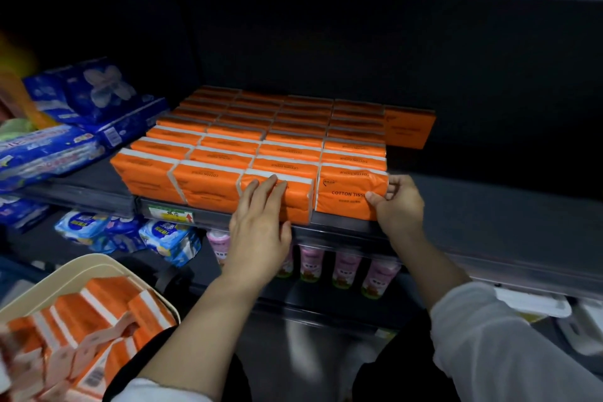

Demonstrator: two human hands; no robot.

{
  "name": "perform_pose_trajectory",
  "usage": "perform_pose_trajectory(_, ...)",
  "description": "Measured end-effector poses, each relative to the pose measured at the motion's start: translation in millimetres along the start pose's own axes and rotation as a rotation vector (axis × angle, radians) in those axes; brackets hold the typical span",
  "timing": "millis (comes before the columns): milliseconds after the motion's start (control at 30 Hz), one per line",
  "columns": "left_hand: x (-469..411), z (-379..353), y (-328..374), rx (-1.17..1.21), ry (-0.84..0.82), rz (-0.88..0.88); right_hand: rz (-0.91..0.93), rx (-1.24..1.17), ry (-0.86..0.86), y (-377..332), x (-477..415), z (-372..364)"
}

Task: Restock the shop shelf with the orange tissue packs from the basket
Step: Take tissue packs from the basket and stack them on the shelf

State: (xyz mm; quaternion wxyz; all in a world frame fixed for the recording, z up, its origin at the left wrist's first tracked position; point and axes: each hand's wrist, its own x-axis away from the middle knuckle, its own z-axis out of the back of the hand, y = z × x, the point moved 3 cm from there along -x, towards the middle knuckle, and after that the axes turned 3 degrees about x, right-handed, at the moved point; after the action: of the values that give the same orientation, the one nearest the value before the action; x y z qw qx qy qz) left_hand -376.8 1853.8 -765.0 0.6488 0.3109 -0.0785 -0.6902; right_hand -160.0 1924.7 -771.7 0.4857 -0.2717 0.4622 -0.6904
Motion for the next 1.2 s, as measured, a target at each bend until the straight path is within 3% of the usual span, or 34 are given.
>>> perform_pose_trajectory(167,0,0,-2,-0.012,-0.003,-0.023,-0.034,-0.015,-0.014,-4,4,4)
perform_pose_trajectory(300,0,6,0,0.030,0.091,-0.025,-0.047,0.075,0.041,-11,12,13)
perform_pose_trajectory(400,5,22,0,0.037,0.198,-0.022,0.137,0.092,0.127,-35,35,23)
perform_pose_trajectory(500,15,50,-7,-0.048,0.248,-0.033,0.460,0.150,0.115,-62,69,14)
perform_pose_trajectory(600,38,84,-35,-0.280,0.227,-0.044,0.726,0.230,-0.068,-83,105,-17)
perform_pose_trajectory(700,83,116,-91,-0.460,0.155,0.047,0.821,0.290,-0.322,-106,141,-54)
perform_pose_trajectory(933,211,180,-216,-0.563,-0.074,0.525,0.888,0.374,-0.702,-146,232,-151)
perform_pose_trajectory(1200,250,201,-288,-0.499,0.034,0.777,0.893,0.481,-0.917,-146,296,-240)
